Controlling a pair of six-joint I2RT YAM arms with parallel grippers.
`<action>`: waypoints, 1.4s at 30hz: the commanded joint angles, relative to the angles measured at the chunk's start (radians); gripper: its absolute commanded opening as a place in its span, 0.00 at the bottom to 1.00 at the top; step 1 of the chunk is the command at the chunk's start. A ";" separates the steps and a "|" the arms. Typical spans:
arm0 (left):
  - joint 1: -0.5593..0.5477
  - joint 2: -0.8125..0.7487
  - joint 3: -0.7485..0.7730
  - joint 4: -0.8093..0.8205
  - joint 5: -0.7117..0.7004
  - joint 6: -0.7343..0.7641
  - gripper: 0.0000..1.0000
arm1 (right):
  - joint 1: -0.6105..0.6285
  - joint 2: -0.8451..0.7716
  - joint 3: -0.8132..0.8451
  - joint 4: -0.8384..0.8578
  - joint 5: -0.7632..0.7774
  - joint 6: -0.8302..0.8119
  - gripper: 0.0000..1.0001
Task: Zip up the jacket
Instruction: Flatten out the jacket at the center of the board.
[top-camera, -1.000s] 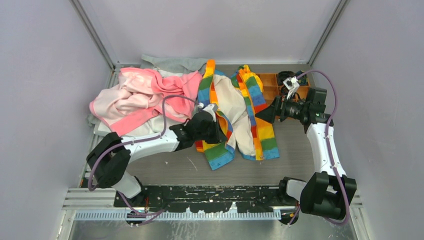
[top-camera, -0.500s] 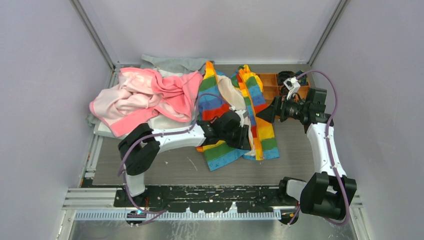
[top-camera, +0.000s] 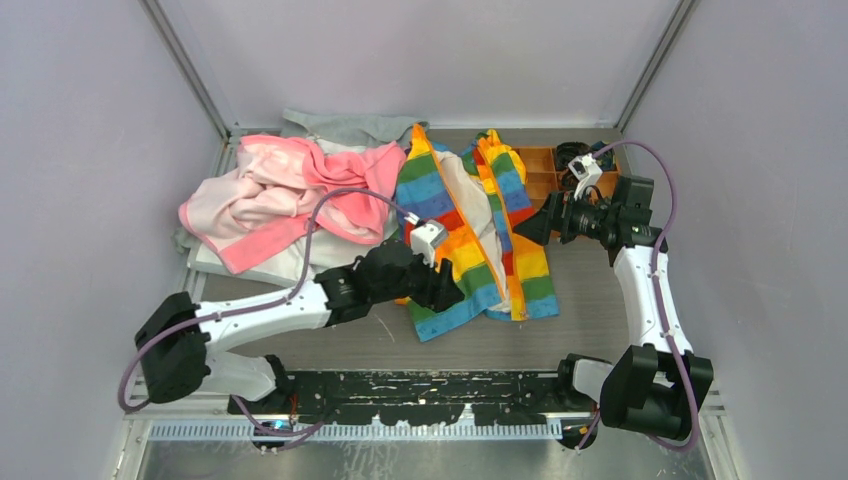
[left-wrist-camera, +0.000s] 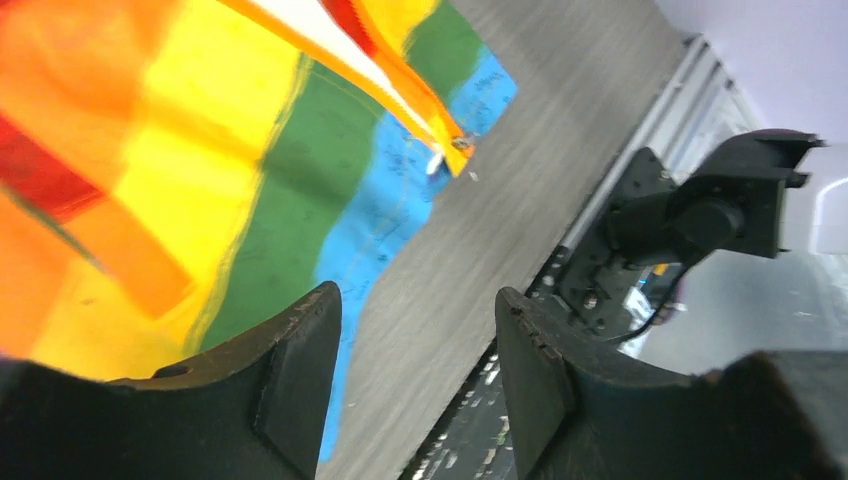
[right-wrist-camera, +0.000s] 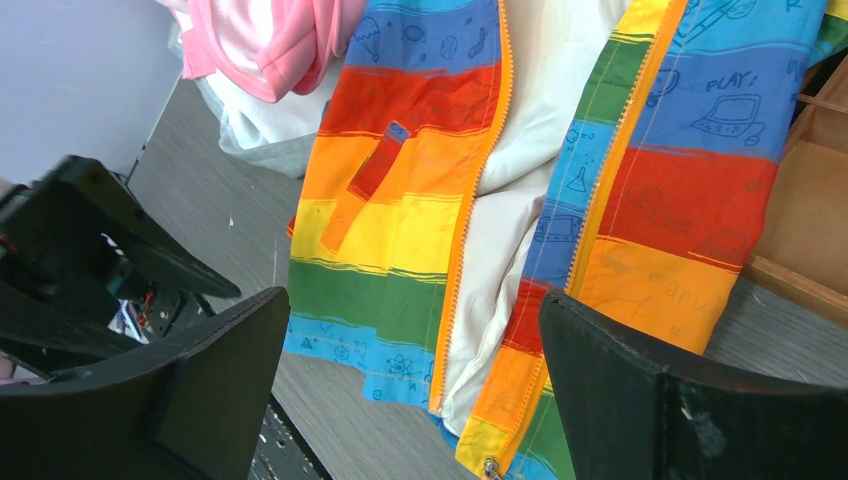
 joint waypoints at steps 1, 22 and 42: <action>-0.049 -0.112 -0.072 0.006 -0.215 0.159 0.59 | -0.004 -0.031 0.043 0.018 -0.012 -0.004 1.00; -0.449 0.466 0.338 -0.257 -0.948 0.172 0.72 | -0.004 -0.015 0.032 0.027 -0.013 -0.004 1.00; -0.467 0.692 0.463 -0.417 -1.201 0.032 0.19 | -0.004 -0.016 0.032 0.028 -0.022 -0.001 1.00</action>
